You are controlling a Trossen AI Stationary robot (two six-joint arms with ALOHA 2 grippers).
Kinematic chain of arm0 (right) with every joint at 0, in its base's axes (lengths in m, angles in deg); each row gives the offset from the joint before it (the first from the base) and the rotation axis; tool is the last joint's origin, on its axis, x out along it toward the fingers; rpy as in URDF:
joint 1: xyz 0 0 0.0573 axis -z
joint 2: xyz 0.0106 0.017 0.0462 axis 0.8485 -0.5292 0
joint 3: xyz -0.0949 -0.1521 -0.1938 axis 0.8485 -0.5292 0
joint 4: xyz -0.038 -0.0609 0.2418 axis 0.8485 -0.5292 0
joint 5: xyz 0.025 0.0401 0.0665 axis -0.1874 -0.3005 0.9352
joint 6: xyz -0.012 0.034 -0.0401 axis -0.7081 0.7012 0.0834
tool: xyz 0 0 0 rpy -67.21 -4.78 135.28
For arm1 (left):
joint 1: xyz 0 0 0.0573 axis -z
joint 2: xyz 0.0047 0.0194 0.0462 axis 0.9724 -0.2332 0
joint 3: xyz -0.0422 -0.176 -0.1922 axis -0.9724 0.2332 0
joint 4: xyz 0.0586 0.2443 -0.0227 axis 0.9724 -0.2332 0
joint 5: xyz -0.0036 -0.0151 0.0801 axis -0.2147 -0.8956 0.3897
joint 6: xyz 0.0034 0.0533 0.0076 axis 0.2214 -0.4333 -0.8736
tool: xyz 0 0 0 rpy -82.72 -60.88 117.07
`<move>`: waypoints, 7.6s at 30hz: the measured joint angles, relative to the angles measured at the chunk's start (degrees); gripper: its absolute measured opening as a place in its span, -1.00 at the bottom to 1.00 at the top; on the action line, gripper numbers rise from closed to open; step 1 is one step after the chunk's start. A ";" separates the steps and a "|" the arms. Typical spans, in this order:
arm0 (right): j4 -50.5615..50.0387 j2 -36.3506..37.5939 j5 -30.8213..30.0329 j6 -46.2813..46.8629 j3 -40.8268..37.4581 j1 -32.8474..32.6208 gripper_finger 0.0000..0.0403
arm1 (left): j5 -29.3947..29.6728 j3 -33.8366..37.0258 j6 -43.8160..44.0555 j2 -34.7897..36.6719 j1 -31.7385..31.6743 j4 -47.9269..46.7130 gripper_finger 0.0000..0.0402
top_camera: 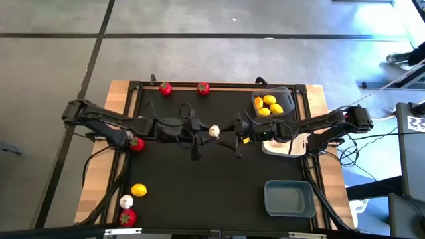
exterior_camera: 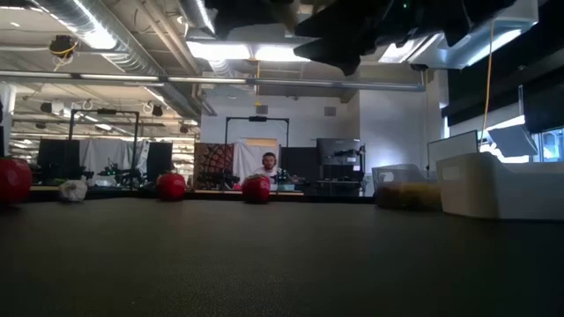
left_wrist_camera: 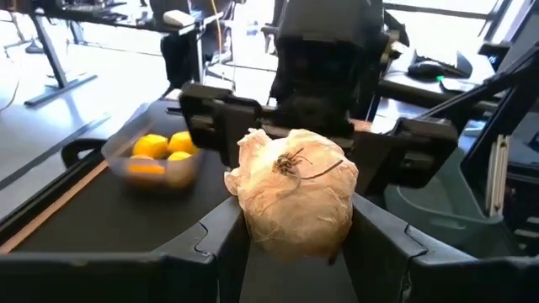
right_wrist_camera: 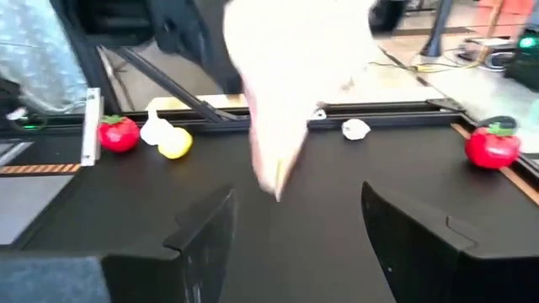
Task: Sort produce into baskets
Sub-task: Put the garlic into the white bin
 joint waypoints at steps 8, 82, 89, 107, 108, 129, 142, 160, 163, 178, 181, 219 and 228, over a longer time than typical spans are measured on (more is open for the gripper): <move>1.47 -0.29 2.46 0.05 0.00 -0.42 0.25 | 0.00 -0.02 0.10 -5.18 0.00 6.44 -0.21; -92.38 31.79 -12.01 52.80 -7.32 -0.33 -0.79 | 0.15 0.00 1.39 0.11 0.61 -14.96 0.35; -88.63 31.51 -11.33 56.26 -11.25 -0.31 -0.79 | 0.13 0.00 1.37 0.11 0.61 -14.95 0.35; -88.19 31.49 -17.90 61.97 -11.58 -0.31 -0.48 | 1.19 0.00 5.33 0.11 0.23 -14.91 0.35; -87.91 31.49 -18.38 62.16 -11.58 -0.31 -0.45 | 1.19 0.00 5.33 0.11 0.24 -14.93 0.35; -88.34 31.47 -18.74 62.03 -11.61 -0.31 -0.35 | 1.20 0.00 11.84 0.09 0.22 -14.93 0.35; -86.29 31.81 -19.52 56.94 -8.13 -0.37 -0.35 | 1.20 0.00 10.69 0.09 0.22 -14.95 0.35; -53.80 31.97 -22.48 31.50 -4.33 -0.31 -0.35 | 1.20 0.00 10.79 0.09 0.22 -14.95 0.35; -49.53 31.97 -22.51 27.77 -4.33 -0.31 -0.35 | 1.20 0.00 10.79 0.09 0.22 -14.85 0.35; -44.50 26.28 -22.52 19.48 -4.52 -0.31 -0.35 | 1.27 0.00 9.44 2.32 -2.55 -20.94 0.35; -43.72 23.44 -22.52 19.45 -4.55 -0.31 -0.35 | 1.36 0.00 10.99 4.99 -4.13 -26.22 0.35; -31.69 15.43 -18.91 10.60 -4.55 -0.31 -0.35 | 10.68 0.02 27.63 3.32 -25.01 -81.39 0.35; -31.71 15.43 -18.89 10.58 -4.55 -0.31 -0.35 | 9.85 0.04 25.32 -6.72 -29.64 -85.54 0.35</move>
